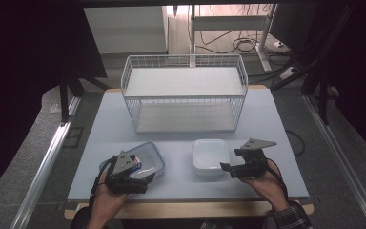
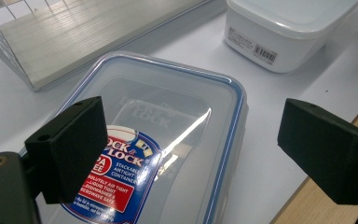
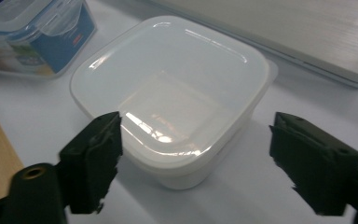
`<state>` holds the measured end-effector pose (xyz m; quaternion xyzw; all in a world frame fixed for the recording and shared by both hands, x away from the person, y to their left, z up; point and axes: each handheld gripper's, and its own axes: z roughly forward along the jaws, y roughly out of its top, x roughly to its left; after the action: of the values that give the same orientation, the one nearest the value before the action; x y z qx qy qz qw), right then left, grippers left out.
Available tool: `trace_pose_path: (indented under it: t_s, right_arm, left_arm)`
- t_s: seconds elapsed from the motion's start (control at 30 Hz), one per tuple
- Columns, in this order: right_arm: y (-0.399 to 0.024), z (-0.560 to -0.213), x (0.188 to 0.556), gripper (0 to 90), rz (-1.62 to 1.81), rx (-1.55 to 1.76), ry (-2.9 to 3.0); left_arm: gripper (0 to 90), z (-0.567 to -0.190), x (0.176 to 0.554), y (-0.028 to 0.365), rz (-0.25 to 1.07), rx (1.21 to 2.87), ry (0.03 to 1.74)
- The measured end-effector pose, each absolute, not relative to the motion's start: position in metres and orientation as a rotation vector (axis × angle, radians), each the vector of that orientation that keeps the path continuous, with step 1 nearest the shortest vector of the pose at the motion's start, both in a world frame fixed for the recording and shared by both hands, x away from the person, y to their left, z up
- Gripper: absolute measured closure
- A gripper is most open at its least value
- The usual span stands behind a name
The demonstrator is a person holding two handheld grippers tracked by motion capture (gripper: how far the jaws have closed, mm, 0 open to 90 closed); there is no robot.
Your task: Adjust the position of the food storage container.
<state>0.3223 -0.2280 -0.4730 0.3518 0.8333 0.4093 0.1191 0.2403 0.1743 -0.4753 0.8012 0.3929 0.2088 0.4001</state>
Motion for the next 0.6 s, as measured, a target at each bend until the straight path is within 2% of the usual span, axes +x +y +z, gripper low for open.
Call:
trace_pose_path:
  t_s: [0.37, 0.6]
  right_arm:
    - [-0.211, -0.465, 0.328, 39.5, 1.144, 0.959, 2.499]
    - [-0.187, -0.459, 0.335, 54.6, 1.114, 0.869, 2.582]
  left_arm:
    - [8.6, -0.471, 0.238, 0.182, 0.554, 1.999, 1.019]
    - [8.9, -0.471, 0.238, 0.184, 0.556, 2.004, 1.03]
